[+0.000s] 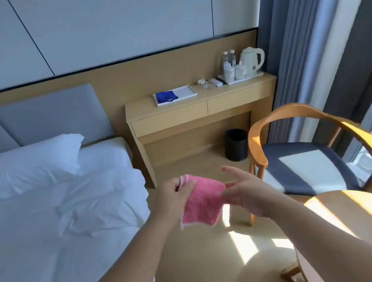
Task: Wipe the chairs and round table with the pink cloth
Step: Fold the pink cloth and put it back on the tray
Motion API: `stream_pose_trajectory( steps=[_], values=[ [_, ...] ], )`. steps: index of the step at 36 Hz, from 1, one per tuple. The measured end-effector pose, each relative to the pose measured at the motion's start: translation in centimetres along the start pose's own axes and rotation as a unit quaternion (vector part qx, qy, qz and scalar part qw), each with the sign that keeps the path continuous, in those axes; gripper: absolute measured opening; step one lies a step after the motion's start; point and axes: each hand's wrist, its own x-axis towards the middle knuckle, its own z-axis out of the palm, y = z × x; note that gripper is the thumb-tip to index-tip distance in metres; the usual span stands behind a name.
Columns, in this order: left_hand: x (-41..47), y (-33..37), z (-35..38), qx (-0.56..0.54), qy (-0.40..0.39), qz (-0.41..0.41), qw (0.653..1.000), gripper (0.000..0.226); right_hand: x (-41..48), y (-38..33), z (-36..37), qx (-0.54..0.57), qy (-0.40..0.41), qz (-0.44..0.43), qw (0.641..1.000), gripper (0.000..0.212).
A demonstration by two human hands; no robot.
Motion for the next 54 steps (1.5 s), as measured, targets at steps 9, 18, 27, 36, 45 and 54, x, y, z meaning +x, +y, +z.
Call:
stream_pose_trajectory(
  steps=[9,18,27,36,45,54],
  values=[
    [13.6,2.2,1.9,0.010,0.005,-0.034,0.999,0.032,12.5,-9.2,-4.3,-0.406,0.043,-0.110,0.906,0.053],
    [25.2,0.7,1.9,0.066,0.062,0.010,0.996,0.018,23.5,-13.3,-6.5,-0.433,0.043,-0.118,0.892,0.016],
    [40.5,-2.3,0.9,-0.024,0.012,0.000,1.000,0.025,38.2,-17.4,-6.6,-0.367,0.096,-0.127,0.916,0.019],
    [58.3,-4.4,-2.4,-0.065,0.010,-0.043,0.997,0.049,53.7,-24.1,-5.6,-0.275,0.209,-0.091,0.934,0.046],
    [70.9,-5.0,-2.0,-0.034,-0.005,0.038,0.999,0.029,64.3,-28.1,-8.2,-0.226,0.227,-0.116,0.940,0.016],
    [85.1,-6.7,2.0,0.036,-0.014,0.035,0.999,0.020,77.5,-32.1,-13.6,-0.332,0.189,-0.138,0.914,0.029]
  ],
)
